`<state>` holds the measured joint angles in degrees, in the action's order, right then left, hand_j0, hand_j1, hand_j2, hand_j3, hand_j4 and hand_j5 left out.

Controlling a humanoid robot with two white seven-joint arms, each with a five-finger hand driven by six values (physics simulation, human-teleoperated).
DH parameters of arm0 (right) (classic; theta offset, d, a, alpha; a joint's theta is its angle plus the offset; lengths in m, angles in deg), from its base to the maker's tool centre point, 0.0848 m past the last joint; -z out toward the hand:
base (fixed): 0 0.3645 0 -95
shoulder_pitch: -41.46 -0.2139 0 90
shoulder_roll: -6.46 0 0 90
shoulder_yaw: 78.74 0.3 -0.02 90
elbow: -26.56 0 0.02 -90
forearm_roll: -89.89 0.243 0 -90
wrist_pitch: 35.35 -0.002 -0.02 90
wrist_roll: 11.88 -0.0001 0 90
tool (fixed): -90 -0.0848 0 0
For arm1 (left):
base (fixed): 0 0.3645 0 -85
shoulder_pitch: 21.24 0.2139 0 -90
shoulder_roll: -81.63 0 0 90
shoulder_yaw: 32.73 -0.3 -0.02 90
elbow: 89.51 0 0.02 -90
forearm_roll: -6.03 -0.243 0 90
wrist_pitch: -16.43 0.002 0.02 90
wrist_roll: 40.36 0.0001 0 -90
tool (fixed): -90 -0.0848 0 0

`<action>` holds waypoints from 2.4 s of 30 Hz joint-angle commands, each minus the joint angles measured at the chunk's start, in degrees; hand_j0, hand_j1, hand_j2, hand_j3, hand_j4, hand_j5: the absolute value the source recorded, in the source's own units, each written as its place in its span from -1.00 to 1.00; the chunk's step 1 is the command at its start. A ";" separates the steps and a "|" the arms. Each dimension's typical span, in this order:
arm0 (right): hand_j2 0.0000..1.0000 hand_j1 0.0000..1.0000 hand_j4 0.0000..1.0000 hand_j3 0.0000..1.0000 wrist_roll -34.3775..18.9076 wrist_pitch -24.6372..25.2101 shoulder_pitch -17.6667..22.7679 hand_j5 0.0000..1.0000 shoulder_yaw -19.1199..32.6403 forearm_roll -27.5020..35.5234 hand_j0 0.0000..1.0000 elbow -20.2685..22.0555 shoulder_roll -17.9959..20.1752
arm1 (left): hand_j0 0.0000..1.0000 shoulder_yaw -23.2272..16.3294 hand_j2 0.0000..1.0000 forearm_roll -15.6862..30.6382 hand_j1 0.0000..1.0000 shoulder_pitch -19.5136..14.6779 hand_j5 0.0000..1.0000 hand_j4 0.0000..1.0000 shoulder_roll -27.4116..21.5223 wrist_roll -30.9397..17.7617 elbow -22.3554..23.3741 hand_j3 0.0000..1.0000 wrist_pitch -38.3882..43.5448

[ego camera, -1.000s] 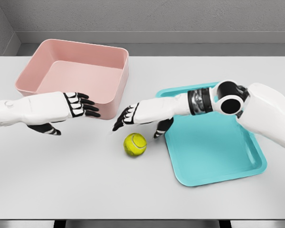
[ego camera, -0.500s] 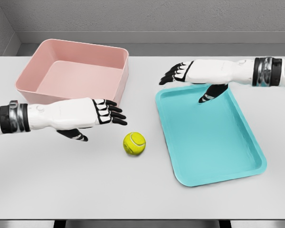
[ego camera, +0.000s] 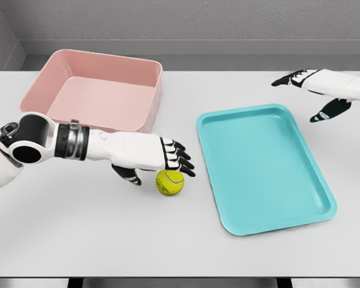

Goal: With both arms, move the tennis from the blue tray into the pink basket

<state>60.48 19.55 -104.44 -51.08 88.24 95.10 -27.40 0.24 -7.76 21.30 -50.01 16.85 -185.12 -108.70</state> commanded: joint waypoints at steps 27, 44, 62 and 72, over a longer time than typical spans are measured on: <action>1.00 1.00 1.00 1.00 0.07 0.10 0.00 1.00 0.03 0.33 1.00 0.28 -0.42 | 1.00 -1.15 1.00 -10.91 1.00 -0.44 1.00 1.00 8.33 -2.21 5.70 1.00 0.13; 1.00 1.00 1.00 1.00 0.07 0.10 0.09 1.00 0.03 0.33 1.00 0.28 -0.33 | 1.00 -1.33 1.00 -10.64 1.00 -0.09 1.00 1.00 8.33 -2.21 8.43 1.00 0.13; 1.00 1.00 1.00 1.00 0.07 0.10 0.09 1.00 0.03 0.33 1.00 0.28 -0.33 | 1.00 -2.12 1.00 -10.82 1.00 0.44 1.00 1.00 9.12 -2.21 9.66 1.00 0.13; 1.00 1.00 1.00 1.00 0.07 0.10 0.09 1.00 0.12 0.33 1.00 0.28 -0.33 | 0.91 -2.12 0.91 -10.82 0.91 0.79 0.91 0.91 9.48 -2.21 9.66 0.91 0.13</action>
<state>60.51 19.56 -104.35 -51.06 88.20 95.37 -27.77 -1.92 -18.90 22.09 -40.55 14.62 -175.47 -108.71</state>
